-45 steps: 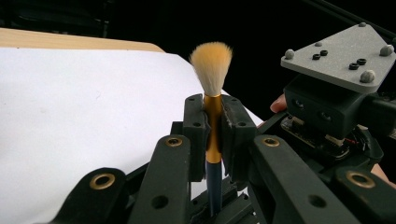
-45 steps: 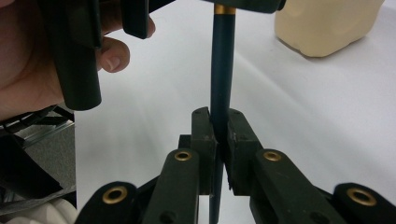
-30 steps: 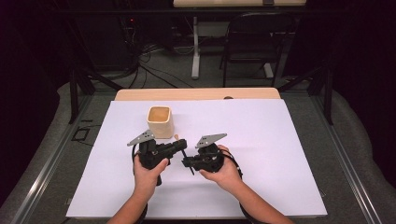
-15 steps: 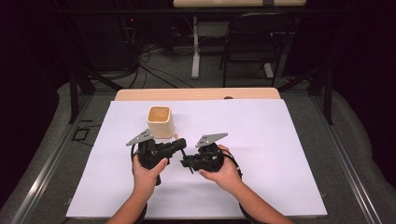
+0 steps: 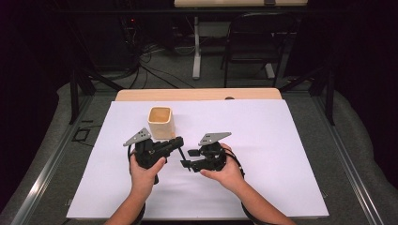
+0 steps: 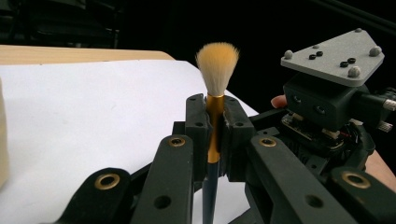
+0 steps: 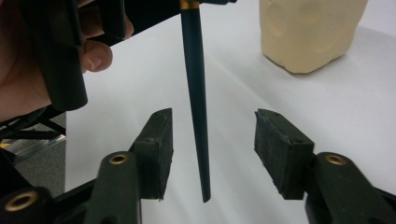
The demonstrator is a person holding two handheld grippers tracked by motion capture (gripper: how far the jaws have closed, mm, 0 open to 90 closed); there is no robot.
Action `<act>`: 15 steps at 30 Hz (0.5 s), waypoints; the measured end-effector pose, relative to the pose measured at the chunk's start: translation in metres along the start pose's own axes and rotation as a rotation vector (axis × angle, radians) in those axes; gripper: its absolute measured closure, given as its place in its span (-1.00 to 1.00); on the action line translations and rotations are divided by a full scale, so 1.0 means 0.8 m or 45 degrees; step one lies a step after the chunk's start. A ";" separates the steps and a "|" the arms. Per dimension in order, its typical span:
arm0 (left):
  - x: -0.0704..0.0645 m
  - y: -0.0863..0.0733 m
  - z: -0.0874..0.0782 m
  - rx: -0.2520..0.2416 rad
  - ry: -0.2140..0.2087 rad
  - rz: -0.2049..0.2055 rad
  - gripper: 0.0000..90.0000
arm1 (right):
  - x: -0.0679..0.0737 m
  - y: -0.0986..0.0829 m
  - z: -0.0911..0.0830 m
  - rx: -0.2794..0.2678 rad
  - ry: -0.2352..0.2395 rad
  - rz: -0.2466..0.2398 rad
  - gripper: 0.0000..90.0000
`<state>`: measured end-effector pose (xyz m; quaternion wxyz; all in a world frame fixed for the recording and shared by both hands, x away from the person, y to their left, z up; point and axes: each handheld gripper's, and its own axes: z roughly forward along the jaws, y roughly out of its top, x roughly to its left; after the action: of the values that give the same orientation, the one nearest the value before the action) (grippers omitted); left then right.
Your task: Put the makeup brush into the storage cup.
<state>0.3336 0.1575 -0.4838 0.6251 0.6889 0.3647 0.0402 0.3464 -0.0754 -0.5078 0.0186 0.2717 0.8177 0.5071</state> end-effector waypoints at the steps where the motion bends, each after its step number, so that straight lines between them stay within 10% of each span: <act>1: 0.000 0.000 0.000 0.000 0.000 0.004 0.86 | 0.000 0.000 0.001 -0.005 -0.005 -0.006 -0.02; 15: -0.001 0.004 -0.004 0.004 0.117 0.137 0.85 | -0.003 -0.003 0.006 0.054 -0.042 -0.033 -0.18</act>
<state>0.3324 0.1598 -0.4801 0.6037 0.7058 0.3556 0.1047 0.3490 -0.0737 -0.5129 0.0327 0.2698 0.8313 0.4847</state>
